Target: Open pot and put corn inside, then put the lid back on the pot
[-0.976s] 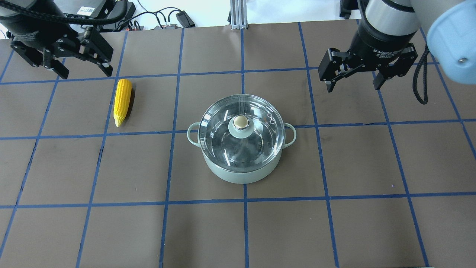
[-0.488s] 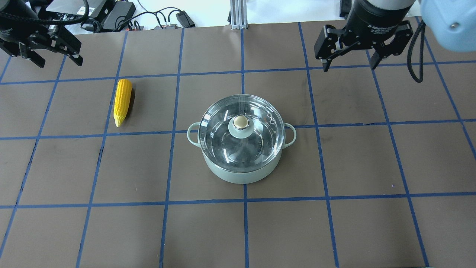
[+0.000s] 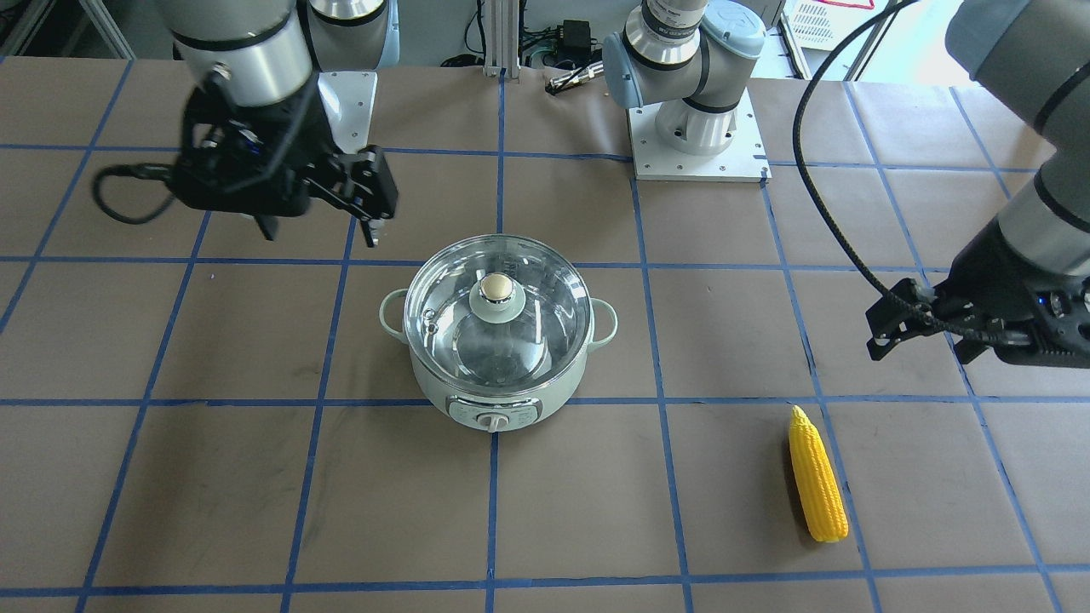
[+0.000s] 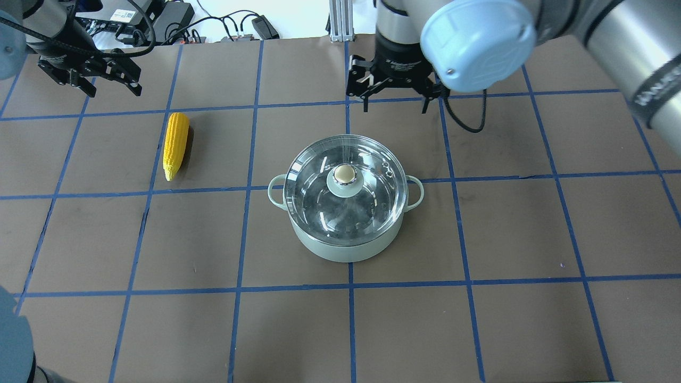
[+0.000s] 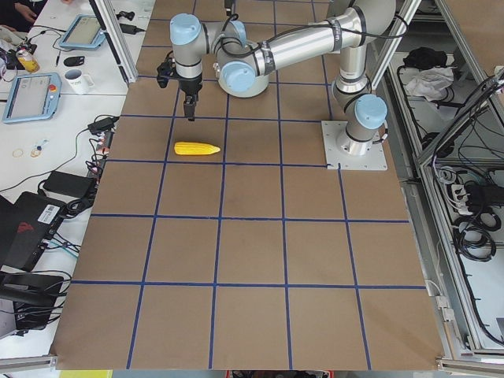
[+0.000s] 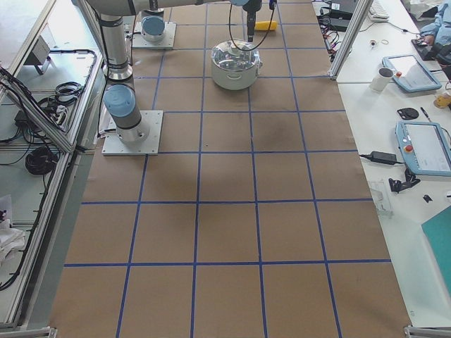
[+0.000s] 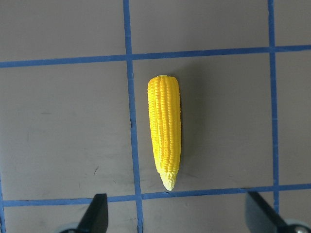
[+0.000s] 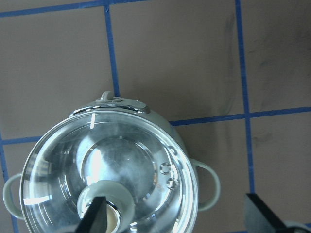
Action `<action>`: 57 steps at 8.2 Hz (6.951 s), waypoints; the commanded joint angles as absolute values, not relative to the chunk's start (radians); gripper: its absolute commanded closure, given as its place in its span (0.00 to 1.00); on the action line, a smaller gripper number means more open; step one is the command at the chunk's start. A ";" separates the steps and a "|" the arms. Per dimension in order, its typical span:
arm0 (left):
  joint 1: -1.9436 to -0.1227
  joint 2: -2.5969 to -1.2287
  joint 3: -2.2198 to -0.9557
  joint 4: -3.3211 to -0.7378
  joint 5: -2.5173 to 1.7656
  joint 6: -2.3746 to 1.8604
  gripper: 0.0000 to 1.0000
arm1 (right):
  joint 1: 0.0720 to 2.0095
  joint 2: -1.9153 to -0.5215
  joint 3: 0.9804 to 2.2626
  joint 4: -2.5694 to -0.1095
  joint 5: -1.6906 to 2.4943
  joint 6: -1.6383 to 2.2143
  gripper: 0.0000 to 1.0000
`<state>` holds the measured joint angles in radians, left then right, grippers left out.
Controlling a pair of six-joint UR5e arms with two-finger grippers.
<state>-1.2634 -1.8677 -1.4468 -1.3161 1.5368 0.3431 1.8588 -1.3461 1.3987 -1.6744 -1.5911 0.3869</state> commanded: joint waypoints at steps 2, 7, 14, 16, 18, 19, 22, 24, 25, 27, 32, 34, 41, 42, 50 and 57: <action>-1.264 -2.014 -1.451 -1.252 1.537 0.315 0.00 | 1.991 -1.235 1.498 -1.813 -1.591 0.534 0.00; -1.266 -2.152 -1.505 -1.105 1.536 0.272 0.00 | 1.994 -1.236 1.545 -1.896 -1.594 0.545 0.02; -1.266 -2.191 -1.522 -1.091 1.529 0.177 1.00 | 1.994 -1.247 1.545 -1.838 -1.556 0.575 0.31; -1.281 -2.172 -1.516 -1.101 1.526 0.170 1.00 | 1.994 -1.246 1.545 -1.836 -1.555 0.575 0.45; -1.327 -2.072 -1.513 -1.272 1.528 0.105 1.00 | 1.994 -1.247 1.545 -1.836 -1.557 0.575 0.59; -1.351 -2.012 -1.513 -1.317 1.529 0.054 1.00 | 1.994 -1.249 1.543 -1.833 -1.559 0.575 0.64; -1.416 -1.892 -1.511 -1.364 1.532 0.002 1.00 | 1.985 -1.310 1.529 -1.830 -1.572 0.562 0.66; -1.433 -1.864 -1.511 -1.364 1.532 -0.002 1.00 | 1.933 -1.411 1.520 -1.784 -1.610 0.502 0.66; -1.454 -1.855 -1.511 -1.364 1.532 -0.033 1.00 | 1.866 -1.455 1.517 -1.735 -1.605 0.447 0.66; -1.543 -1.823 -1.511 -1.364 1.520 -0.145 1.00 | 1.726 -1.544 1.517 -1.639 -1.611 0.298 0.66; -1.804 -1.805 -1.474 -1.348 1.531 -0.308 1.00 | 1.565 -1.614 1.520 -1.563 -1.600 0.091 0.67; -1.850 -1.810 -1.480 -1.347 1.519 -0.347 1.00 | 1.563 -1.615 1.520 -1.501 -1.611 0.086 0.68; -1.965 -1.887 -1.511 -1.361 1.503 -0.433 1.00 | 1.565 -1.618 1.519 -1.434 -1.612 0.086 0.69; -1.967 -1.905 -1.523 -1.347 1.500 -0.439 1.00 | 1.565 -1.618 1.519 -1.436 -1.612 0.086 0.69; -1.970 -1.905 -1.520 -1.368 1.512 -0.433 0.00 | 1.566 -1.618 1.520 -1.434 -1.611 0.060 0.70; -1.610 -1.813 -1.353 -1.623 1.627 -0.140 0.00 | 1.702 -1.524 1.519 -1.530 -1.598 0.189 0.74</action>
<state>-1.7256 -1.8203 -1.4038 -1.5984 1.5808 -0.2344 1.5970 -1.6013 1.5196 -1.4548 -1.6025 0.0961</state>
